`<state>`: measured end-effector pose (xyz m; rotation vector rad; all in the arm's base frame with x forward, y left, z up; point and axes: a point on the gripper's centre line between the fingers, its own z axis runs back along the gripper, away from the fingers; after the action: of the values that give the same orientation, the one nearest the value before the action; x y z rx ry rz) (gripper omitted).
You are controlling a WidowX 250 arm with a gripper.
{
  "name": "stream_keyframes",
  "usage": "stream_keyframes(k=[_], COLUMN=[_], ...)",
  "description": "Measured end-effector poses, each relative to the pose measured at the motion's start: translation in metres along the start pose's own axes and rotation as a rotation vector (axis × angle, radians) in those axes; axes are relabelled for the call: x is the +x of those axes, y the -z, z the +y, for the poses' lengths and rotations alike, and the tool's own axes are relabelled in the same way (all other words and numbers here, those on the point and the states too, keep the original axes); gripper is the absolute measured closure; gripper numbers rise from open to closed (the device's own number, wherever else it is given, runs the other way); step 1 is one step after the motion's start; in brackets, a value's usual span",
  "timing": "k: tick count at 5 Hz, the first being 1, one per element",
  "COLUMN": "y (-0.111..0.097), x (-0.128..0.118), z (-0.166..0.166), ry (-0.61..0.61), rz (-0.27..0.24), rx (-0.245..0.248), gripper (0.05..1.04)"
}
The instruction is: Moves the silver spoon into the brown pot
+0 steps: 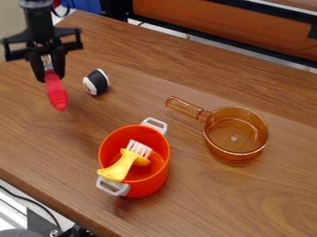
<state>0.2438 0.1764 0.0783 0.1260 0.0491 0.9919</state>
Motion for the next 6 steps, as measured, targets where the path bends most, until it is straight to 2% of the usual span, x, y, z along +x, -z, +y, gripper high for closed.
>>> stream_keyframes(k=[1,2,3,4,5,6], y=[-0.015,-0.030,-0.053,-0.060,-0.063,-0.056], x=[-0.007,-0.022,-0.049,-0.084,-0.115,-0.145], z=[-0.016,-0.040,-0.072,-0.108,-0.138,-0.162], ry=[-0.003,-0.084,-0.087,-0.087,-0.073,0.008], rz=[0.062,0.074,0.060,0.093,0.060,0.009], rx=[-0.055,-0.119,-0.229,-0.270,-0.267,-0.292], gripper=[0.811,0.811,0.811,0.811,0.811,0.811])
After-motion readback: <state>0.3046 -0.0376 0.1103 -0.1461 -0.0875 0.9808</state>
